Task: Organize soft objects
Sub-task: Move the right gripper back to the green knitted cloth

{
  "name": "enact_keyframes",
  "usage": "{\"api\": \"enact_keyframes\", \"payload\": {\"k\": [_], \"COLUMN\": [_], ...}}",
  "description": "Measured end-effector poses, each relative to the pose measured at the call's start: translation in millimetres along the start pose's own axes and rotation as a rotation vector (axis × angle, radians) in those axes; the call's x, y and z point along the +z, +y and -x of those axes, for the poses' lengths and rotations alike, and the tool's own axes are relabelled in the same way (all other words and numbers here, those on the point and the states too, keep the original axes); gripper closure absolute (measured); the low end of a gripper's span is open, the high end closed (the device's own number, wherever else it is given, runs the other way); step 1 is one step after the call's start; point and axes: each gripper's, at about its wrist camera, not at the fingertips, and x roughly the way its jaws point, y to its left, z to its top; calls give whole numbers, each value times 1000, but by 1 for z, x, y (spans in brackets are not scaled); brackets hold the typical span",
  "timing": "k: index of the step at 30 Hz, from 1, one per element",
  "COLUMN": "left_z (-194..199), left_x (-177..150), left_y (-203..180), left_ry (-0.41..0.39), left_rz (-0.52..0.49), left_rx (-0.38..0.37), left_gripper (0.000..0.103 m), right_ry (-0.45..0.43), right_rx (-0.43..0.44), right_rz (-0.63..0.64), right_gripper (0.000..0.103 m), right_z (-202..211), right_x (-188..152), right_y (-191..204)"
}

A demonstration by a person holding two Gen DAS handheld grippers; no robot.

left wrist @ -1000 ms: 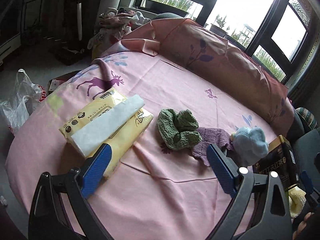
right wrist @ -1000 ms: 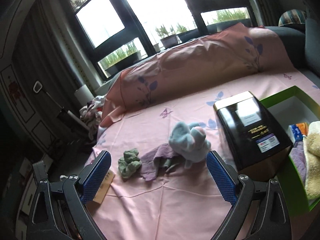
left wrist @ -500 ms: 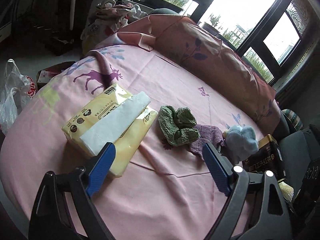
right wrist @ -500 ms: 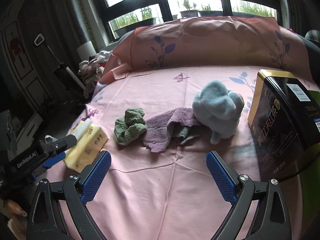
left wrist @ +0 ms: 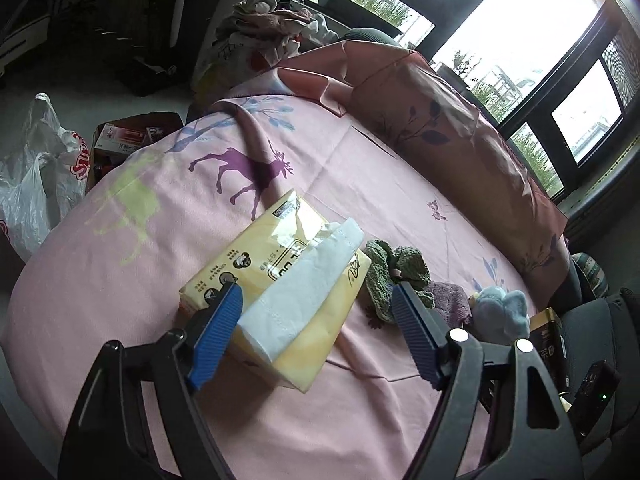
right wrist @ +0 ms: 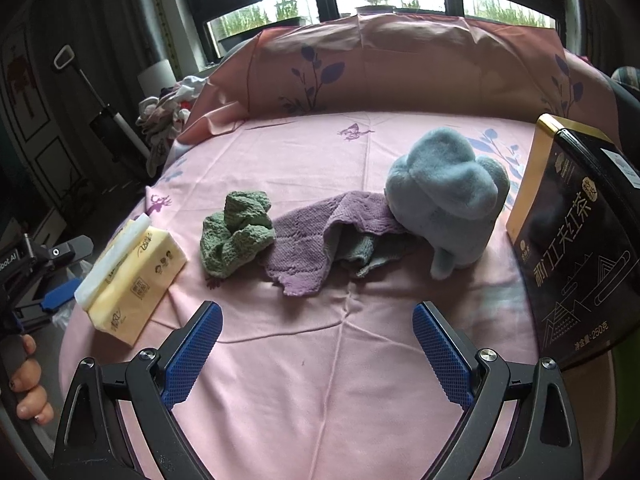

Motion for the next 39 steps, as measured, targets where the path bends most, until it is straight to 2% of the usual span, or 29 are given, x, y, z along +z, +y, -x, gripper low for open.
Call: {"api": "enact_keyframes", "payload": {"k": [4, 9, 14, 22, 29, 33, 39], "left_z": [3, 4, 2, 4, 9, 7, 3], "left_x": [-5, -6, -6, -6, -8, -7, -12], "left_y": [-10, -9, -8, -14, -16, -17, -30], "left_ry": [-11, -20, -9, -10, -39, -36, -37], "left_rz": [-63, -71, -63, -44, -27, -4, -6], "left_rx": [27, 33, 32, -7, 10, 2, 4], "left_gripper": [29, 33, 35, 38, 40, 42, 44], "right_ry": [-9, 13, -4, 15, -7, 9, 34], "right_rx": [-68, -16, -28, 10, 44, 76, 112], "right_rz": [48, -12, -4, 1, -13, -52, -53], "right_gripper": [6, 6, 6, 6, 6, 6, 7], "right_z": [-1, -1, 4, 4, 14, 15, 2], "right_x": [-3, -1, -2, -5, -2, 6, 35], "right_y": [-1, -8, -6, 5, 10, 10, 22]}}
